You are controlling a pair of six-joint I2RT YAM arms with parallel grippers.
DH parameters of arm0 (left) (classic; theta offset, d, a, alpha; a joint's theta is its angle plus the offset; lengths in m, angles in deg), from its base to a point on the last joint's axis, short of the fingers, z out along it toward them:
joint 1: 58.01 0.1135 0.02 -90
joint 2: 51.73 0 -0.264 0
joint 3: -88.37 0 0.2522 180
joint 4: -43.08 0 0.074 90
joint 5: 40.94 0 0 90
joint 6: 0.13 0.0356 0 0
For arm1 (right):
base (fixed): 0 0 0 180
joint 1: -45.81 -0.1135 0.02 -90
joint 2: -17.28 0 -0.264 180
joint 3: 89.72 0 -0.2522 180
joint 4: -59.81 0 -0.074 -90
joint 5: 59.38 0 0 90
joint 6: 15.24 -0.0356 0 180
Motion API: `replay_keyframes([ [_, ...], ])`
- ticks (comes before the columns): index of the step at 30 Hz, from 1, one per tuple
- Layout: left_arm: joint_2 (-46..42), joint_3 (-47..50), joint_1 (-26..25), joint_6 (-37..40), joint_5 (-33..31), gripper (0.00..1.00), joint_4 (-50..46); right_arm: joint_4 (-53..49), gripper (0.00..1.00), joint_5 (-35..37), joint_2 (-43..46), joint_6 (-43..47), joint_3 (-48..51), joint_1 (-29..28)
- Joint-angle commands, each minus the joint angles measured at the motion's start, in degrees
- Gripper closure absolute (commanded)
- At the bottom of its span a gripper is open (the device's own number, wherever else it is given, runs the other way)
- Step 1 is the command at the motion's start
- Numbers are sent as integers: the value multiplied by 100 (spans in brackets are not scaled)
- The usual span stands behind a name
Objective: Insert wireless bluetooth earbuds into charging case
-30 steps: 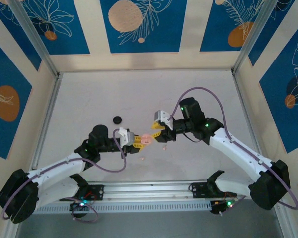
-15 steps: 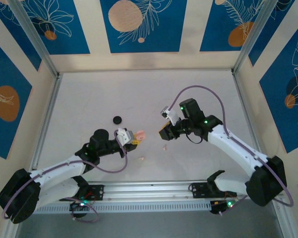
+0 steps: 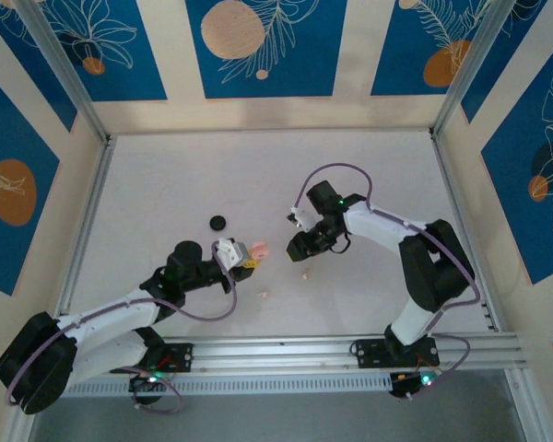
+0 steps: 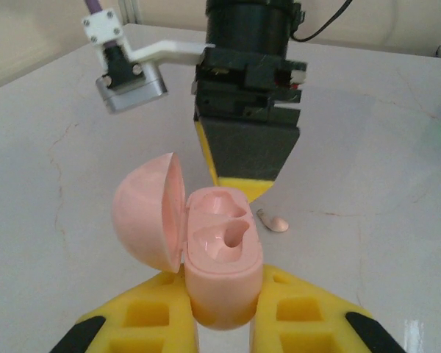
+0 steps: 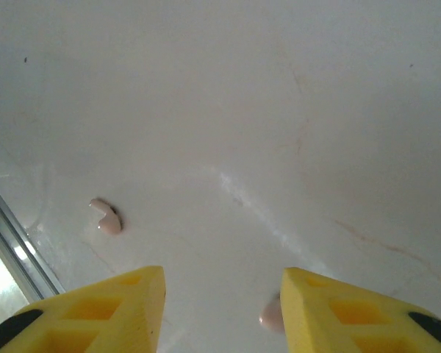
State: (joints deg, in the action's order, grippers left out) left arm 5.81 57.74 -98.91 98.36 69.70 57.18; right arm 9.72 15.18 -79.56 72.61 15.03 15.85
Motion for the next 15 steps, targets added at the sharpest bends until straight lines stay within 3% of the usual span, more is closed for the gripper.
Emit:
replay_keyframes([
  [1,24,69,-23,-51,-67,84,159,-289,55,-209,-315,39,-226,33],
  [15,138,43,-23,-41,-100,84,204,-768,55,-237,-813,45,-308,18],
])
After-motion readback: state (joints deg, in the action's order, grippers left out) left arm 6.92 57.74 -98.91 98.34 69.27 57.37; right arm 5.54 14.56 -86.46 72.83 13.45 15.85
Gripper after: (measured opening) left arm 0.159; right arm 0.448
